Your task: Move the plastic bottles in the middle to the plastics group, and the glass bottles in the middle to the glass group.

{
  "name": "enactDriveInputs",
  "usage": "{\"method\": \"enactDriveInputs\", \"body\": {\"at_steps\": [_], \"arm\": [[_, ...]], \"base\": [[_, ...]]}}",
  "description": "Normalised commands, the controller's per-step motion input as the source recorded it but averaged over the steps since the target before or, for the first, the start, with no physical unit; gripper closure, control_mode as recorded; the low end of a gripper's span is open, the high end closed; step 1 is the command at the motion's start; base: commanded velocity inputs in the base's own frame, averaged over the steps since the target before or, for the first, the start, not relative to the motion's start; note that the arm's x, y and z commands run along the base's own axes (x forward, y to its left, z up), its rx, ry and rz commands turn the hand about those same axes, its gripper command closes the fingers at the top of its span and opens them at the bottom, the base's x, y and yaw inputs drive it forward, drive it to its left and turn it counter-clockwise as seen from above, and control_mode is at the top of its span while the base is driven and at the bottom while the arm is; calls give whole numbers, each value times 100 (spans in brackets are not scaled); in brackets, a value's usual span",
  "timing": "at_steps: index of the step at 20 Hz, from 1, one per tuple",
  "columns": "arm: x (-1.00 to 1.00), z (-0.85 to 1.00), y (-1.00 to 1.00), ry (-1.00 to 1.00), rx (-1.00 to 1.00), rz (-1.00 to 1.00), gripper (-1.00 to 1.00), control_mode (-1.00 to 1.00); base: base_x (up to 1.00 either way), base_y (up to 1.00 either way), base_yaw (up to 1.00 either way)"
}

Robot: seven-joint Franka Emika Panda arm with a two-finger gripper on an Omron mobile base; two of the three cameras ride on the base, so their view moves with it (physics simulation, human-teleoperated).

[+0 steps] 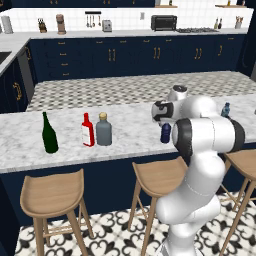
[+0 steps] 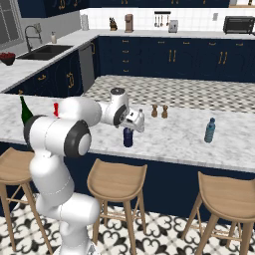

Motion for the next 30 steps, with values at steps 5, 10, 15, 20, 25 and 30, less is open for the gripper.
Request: {"method": "enactDriveInputs", "body": {"at_steps": [5,10,15,20,25,30], "arm": [[7,-25,0,0,0,1,-100,-100],[14,-2,0,0,0,0,-100,-100],[21,-4,-1,0,0,0,-100,-100],[6,-11,-8,0,0,0,-100,-100],[7,-25,-3,0,0,0,-100,-100],[10,-16,0,0,0,0,-100,-100]], "base": [[0,0,0],[0,0,0],[0,0,0],[0,0,0],[0,0,0],[0,0,0]]}}
